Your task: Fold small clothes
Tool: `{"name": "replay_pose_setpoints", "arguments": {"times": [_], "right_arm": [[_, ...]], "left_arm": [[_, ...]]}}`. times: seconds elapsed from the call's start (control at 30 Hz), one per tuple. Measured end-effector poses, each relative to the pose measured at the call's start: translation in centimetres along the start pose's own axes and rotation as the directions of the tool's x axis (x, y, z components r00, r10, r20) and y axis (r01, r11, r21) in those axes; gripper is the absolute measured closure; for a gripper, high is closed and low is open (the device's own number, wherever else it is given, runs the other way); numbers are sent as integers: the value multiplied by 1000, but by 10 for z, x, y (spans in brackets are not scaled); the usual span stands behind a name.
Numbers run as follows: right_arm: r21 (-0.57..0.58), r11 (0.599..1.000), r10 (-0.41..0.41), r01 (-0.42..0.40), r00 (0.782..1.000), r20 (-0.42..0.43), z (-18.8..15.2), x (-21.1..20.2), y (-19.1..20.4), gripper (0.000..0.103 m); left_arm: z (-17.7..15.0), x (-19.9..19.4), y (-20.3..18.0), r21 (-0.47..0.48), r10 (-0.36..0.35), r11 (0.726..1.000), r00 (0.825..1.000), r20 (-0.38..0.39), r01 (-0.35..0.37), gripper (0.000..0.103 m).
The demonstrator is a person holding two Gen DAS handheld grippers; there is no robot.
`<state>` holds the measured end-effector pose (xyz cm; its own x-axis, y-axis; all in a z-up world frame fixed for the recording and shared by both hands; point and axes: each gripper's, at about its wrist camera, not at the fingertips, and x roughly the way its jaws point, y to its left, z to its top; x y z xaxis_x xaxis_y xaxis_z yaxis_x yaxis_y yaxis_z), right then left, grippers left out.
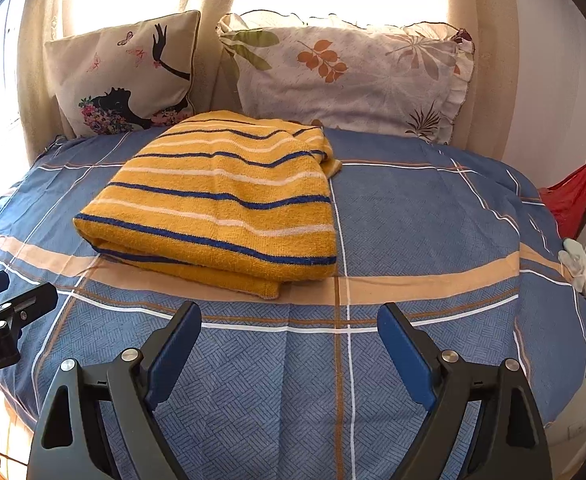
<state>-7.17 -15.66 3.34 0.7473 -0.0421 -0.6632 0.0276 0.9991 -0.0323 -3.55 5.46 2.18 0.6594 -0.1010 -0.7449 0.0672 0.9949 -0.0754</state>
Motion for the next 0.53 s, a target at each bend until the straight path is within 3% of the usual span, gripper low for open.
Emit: {"name": "replay_pose_setpoints", "arguments": {"times": [0.53], "right_arm": [[-42, 999, 0, -1, 1000, -31, 10, 19, 14, 10]], "left_arm": [[7, 11, 4, -13, 5, 1000, 1000, 5, -5, 4]]}}
